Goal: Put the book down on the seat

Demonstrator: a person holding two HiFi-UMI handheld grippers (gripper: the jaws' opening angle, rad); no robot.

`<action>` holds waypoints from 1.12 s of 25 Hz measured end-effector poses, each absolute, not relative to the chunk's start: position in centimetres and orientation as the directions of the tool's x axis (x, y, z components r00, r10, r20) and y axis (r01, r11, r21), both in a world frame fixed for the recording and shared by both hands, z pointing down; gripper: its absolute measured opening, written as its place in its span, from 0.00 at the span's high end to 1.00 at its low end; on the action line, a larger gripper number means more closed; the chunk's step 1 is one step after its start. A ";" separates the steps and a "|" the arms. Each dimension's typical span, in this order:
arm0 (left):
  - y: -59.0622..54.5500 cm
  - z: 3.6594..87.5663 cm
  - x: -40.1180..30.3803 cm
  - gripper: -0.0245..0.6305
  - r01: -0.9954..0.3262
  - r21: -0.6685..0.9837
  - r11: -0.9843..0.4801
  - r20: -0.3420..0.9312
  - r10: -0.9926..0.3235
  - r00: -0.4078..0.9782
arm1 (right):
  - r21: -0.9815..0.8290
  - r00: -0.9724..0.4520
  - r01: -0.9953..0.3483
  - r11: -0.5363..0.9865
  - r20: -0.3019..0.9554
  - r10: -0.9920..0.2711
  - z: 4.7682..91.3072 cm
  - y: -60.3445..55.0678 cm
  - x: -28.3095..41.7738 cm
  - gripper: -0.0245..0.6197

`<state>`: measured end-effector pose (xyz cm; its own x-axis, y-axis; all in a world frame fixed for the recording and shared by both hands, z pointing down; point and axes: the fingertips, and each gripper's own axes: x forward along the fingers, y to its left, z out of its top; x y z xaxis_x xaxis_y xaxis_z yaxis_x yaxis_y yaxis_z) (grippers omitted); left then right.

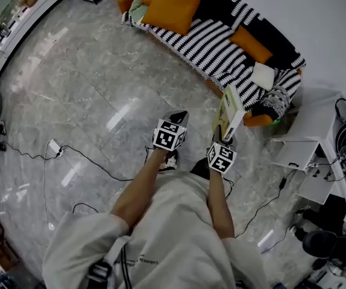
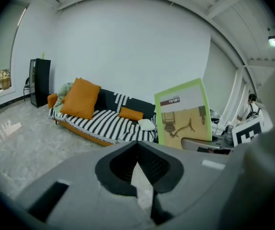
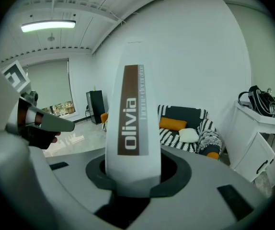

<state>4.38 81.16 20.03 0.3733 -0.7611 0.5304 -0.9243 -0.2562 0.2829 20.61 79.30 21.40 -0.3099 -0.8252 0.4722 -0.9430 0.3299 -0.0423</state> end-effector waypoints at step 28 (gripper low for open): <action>66.5 18.7 0.4 0.96 -0.938 0.267 -0.221 0.519 -0.787 0.333 | -0.074 -0.343 -0.935 0.345 0.430 -0.835 19.1 62.8 17.8 0.77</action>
